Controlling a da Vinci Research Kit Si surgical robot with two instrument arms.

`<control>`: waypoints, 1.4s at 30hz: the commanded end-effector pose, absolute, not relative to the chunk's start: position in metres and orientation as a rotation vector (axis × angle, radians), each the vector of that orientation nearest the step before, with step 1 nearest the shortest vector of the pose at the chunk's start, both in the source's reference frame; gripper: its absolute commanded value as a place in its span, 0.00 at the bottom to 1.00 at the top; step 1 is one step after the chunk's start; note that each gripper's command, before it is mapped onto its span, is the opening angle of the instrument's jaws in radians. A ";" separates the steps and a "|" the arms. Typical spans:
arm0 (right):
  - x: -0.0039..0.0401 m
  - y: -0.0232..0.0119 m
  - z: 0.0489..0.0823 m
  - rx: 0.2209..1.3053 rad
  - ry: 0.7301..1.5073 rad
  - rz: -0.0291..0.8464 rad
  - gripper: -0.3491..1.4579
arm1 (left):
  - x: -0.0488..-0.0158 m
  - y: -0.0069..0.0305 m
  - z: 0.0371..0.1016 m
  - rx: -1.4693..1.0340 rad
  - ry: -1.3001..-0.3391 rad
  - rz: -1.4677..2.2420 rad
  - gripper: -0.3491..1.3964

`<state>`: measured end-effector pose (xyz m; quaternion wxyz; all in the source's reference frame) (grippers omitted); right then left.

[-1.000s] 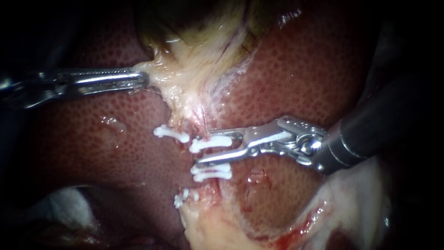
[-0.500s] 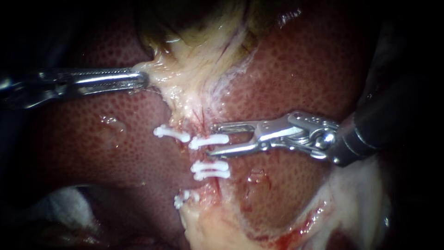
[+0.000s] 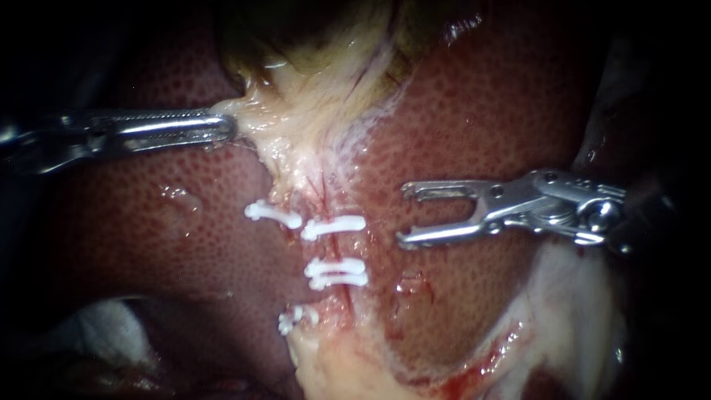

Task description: Going back third clip right tube

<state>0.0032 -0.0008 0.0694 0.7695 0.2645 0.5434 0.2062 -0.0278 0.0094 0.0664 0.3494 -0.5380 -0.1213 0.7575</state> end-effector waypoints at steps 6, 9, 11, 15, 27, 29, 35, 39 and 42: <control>0.0027 -0.0012 0.0683 0.570 1.184 0.407 0.47 | -0.0280 0.0093 0.0665 -1.394 -0.312 1.963 0.00; 0.0027 -0.0014 0.0682 0.579 1.189 0.392 0.47 | -0.0285 0.0091 0.0668 -1.392 -0.306 1.963 0.00; 0.0027 -0.0015 0.0682 0.582 1.190 0.389 0.47 | -0.0291 0.0089 0.0672 -1.395 -0.307 1.964 0.00; 0.0027 -0.0016 0.0682 0.585 1.191 0.387 0.47 | -0.0304 0.0085 0.0681 -1.404 -0.313 1.967 0.00; 0.0027 -0.0017 0.0680 0.585 1.192 0.386 0.47 | -0.0361 0.0076 0.0713 -1.404 -0.353 2.002 0.00; 0.0027 -0.0017 0.0680 0.588 1.192 0.384 0.47 | -0.0367 0.0075 0.0716 -1.405 -0.357 2.005 0.00; 0.0027 -0.0018 0.0679 0.591 1.193 0.382 0.47 | -0.0379 0.0070 0.0725 -1.409 -0.363 2.022 0.00; 0.0027 -0.0018 0.0679 0.591 1.193 0.382 0.47 | -0.0382 0.0069 0.0726 -1.409 -0.370 2.018 0.00; 0.0027 -0.0018 0.0679 0.596 1.195 0.379 0.47 | -0.0382 0.0069 0.0726 -1.409 -0.371 2.018 0.00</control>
